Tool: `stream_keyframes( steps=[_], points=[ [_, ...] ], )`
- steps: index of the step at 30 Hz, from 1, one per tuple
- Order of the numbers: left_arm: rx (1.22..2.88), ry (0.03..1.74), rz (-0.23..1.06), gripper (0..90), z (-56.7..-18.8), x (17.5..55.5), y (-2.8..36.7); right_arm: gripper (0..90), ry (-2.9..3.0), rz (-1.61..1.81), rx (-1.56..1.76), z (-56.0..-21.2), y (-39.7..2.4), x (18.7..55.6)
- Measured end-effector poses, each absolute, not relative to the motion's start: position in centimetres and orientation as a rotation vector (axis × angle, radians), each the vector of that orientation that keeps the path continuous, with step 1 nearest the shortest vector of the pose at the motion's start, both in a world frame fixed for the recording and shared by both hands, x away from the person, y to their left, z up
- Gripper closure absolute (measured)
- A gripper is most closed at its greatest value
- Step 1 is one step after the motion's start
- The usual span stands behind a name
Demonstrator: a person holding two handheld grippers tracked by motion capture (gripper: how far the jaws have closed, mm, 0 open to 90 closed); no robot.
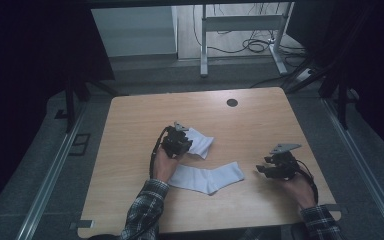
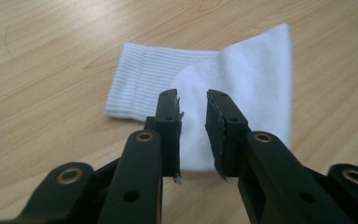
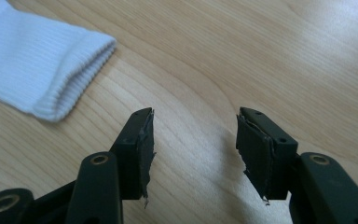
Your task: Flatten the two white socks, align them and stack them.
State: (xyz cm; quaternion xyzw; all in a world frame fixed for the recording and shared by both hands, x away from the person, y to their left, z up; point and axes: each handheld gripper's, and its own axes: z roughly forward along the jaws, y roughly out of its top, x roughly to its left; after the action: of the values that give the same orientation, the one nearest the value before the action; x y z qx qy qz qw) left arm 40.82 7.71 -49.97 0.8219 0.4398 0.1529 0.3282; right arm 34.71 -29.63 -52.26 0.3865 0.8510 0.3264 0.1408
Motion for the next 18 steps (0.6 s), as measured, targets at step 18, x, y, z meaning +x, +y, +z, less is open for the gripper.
stream_keyframes(
  steps=[18],
  points=[
    [2.161, 1.242, 0.364, 84.5, -52.1, 42.1, 7.3, 34.4, 2.464, 0.984, 1.112, -53.1, -29.7, 34.7]
  ],
)
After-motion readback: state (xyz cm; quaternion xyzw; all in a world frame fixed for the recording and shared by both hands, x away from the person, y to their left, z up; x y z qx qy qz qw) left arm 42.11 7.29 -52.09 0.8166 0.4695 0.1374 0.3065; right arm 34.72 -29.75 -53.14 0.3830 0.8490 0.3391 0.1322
